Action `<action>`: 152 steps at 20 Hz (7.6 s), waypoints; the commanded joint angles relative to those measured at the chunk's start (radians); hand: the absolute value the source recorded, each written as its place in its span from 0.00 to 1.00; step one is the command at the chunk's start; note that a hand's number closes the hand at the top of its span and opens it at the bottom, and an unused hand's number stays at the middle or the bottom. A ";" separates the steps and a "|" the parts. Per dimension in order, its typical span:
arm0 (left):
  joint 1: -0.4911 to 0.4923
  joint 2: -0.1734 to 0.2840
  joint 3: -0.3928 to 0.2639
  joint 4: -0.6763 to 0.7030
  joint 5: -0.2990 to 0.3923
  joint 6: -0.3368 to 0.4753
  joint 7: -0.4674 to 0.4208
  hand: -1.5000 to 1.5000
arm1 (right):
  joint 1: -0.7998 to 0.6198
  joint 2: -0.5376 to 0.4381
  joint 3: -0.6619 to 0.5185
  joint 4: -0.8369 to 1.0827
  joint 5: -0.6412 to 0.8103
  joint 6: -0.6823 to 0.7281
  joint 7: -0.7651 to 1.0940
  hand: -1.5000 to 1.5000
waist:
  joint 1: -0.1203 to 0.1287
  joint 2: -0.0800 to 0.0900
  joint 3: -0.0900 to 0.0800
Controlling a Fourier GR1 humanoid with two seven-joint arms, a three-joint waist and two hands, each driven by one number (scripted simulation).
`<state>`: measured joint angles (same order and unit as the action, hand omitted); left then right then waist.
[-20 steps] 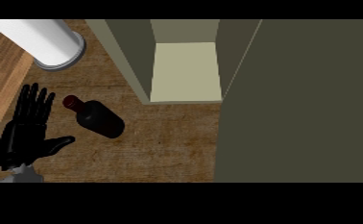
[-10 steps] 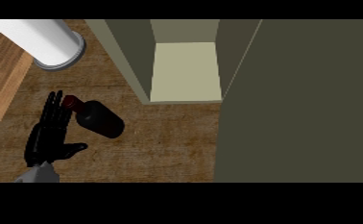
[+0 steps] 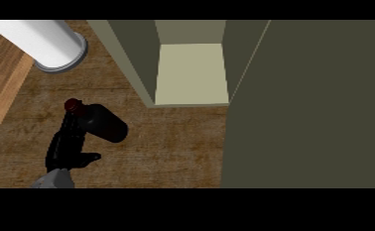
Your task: Pick up the wine, place it into the cabinet and close the cabinet
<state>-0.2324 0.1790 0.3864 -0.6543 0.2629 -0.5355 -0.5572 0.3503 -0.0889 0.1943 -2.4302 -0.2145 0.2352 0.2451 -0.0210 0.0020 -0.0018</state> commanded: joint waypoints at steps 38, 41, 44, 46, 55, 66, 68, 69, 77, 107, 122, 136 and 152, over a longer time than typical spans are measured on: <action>0.004 -0.049 -0.220 0.019 -0.273 0.356 -0.357 1.00 | 0.061 -0.008 0.017 -0.149 -0.040 -0.012 0.067 0.00 | 0.025 -0.010 0.003; 0.003 -0.063 -0.235 -0.048 -0.290 0.442 -0.279 1.00 | 0.110 -0.028 -0.054 -0.116 -0.084 0.036 -0.015 0.00 | 0.017 -0.009 0.004; -0.005 -0.082 -0.258 -0.131 -0.300 0.487 -0.173 1.00 | 0.088 -0.055 -0.087 -0.162 -0.143 0.032 0.059 0.00 | 0.018 -0.007 0.003; 0.009 -0.109 -0.280 -0.236 -0.289 0.501 -0.059 1.00 | 0.116 0.017 0.039 -0.096 0.008 0.020 -0.024 0.00 | 0.019 -0.008 0.003; 0.007 -0.177 -0.412 -0.529 -0.317 0.632 0.255 1.00 | 0.141 0.005 0.015 -0.131 -0.017 0.023 0.002 0.00 | 0.017 -0.008 0.002; -0.247 -0.179 -0.643 -0.390 -0.358 0.919 0.401 1.00 | 0.078 -0.006 -0.065 -0.052 -0.073 0.051 -0.022 0.00 | 0.000 -0.002 0.002; -0.220 -0.179 -0.646 -0.363 -0.344 0.913 0.356 1.00 | 0.094 -0.030 -0.098 -0.156 -0.133 0.038 0.058 0.00 | -0.002 -0.002 0.001; -0.278 -0.178 -0.637 -0.360 -0.334 0.918 0.412 1.00 | 0.155 -0.039 -0.098 -0.158 -0.152 0.082 0.005 0.00 | -0.018 -0.003 0.002; -0.332 -0.177 -0.688 -0.307 -0.280 1.000 0.457 1.00 | 0.119 -0.026 -0.093 -0.102 -0.128 0.086 -0.015 0.00 | -0.011 0.000 0.001; -0.519 -0.178 -0.630 0.063 -0.270 1.191 0.455 1.00 | 0.097 -0.039 -0.100 -0.046 -0.170 0.135 -0.046 0.00 | -0.066 0.024 -0.001; -0.768 -0.179 -0.640 0.395 -0.331 1.278 0.299 1.00 | 0.083 -0.022 -0.066 0.001 -0.146 0.155 -0.087 0.00 | -0.083 0.028 0.000; -0.904 -0.179 -0.702 0.455 -0.274 1.339 0.473 1.00 | 0.089 -0.047 -0.085 0.017 -0.190 0.213 -0.130 0.00 | -0.135 0.031 0.002; -0.936 -0.179 -0.834 0.597 -0.375 1.429 0.614 0.00 | 0.089 -0.055 -0.106 0.003 -0.186 0.196 -0.114 0.00 | -0.116 0.035 0.001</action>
<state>-1.1441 0.0001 -0.4259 -0.1031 -0.0882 0.8981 0.0245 0.4230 -0.1436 0.1003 -2.3685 -0.3435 0.4467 0.1071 -0.1486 0.0365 -0.0006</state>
